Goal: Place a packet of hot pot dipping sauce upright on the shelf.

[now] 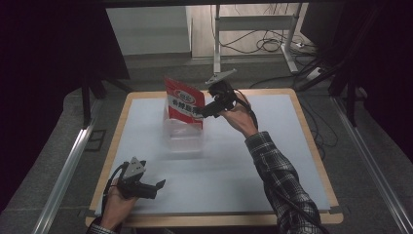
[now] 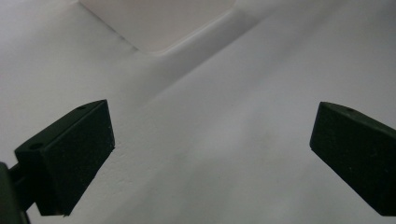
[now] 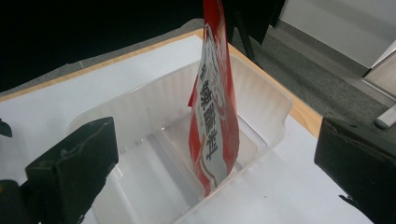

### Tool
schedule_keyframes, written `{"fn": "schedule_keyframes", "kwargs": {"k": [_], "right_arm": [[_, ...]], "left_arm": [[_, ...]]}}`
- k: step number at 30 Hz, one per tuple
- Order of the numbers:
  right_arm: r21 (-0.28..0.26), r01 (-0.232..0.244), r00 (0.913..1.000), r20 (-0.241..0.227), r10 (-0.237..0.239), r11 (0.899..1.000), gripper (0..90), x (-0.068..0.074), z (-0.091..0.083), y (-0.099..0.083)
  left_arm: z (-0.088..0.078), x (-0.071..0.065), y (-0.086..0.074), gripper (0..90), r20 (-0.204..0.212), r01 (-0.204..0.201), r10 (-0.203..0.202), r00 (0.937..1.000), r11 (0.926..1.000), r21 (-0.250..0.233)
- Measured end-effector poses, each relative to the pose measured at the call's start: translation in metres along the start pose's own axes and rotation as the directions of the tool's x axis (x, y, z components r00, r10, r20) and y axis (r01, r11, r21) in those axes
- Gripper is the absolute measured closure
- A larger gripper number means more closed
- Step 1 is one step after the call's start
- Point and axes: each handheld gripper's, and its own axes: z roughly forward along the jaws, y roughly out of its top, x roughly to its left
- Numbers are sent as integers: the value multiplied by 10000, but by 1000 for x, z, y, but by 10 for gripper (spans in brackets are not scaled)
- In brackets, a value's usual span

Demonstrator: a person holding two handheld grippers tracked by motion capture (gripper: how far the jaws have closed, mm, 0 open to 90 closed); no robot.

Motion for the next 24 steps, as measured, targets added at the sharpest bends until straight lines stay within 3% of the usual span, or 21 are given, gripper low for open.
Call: {"fn": "schedule_keyframes", "kwargs": {"k": [13,18,24], "right_arm": [[-180,49,10000,38,-48,9998,0,3,-15,-13],[-375,31,9999,-144,-36,9993,0,4,-20,-17],[-561,-183,9996,-210,171,9983,0,4,-28,-25]], "left_arm": [[0,0,0,0,7,13,-13,10000,10000,-18],[0,0,0,0,-19,-33,33,10000,10000,23],[1,-1,0,0,-71,-162,162,9998,9998,82]]}}
